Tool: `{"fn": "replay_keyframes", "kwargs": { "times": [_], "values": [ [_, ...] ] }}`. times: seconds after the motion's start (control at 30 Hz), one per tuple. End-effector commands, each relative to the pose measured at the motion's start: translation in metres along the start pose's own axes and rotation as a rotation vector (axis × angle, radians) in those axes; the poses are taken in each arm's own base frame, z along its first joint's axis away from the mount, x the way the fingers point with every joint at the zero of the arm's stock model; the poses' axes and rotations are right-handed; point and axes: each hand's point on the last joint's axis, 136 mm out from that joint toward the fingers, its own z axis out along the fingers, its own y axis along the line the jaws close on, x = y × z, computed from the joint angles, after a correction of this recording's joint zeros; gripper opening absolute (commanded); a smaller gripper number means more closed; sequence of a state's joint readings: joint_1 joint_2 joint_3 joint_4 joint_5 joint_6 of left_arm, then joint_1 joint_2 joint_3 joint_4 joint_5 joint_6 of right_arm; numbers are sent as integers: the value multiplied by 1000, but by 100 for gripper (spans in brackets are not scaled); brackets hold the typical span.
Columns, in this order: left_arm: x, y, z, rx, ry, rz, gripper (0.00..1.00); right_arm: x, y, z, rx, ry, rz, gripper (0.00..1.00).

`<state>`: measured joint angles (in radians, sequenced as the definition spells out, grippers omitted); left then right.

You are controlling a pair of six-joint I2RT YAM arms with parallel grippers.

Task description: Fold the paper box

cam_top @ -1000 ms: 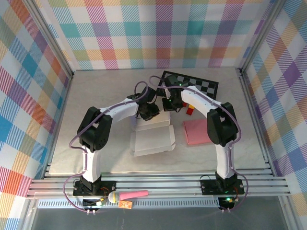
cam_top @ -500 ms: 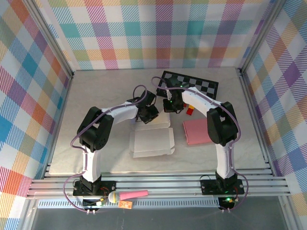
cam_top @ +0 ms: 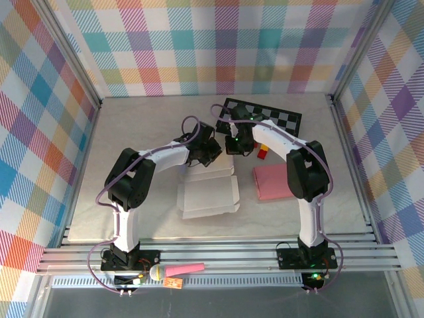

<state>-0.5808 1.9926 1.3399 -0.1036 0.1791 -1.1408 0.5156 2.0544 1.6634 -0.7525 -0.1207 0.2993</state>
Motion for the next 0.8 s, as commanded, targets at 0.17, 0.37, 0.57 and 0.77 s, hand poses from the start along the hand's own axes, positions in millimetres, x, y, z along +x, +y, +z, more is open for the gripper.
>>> {"fn": "replay_keyframes", "kwargs": {
  "times": [0.17, 0.37, 0.57, 0.77],
  "values": [
    [2, -21, 5, 81, 24, -110, 0, 6, 19, 3, -80, 37, -5, 0],
    [10, -3, 10, 84, 30, -194, 0, 5, 22, 4, -100, 37, -2, 0],
    [21, 23, 22, 15, 34, -185, 0, 6, 26, 9, -131, 47, 3, 0],
    [27, 49, 34, -44, 30, -163, 0, 3, 29, 7, -142, 44, 21, 0]
  ]
}}
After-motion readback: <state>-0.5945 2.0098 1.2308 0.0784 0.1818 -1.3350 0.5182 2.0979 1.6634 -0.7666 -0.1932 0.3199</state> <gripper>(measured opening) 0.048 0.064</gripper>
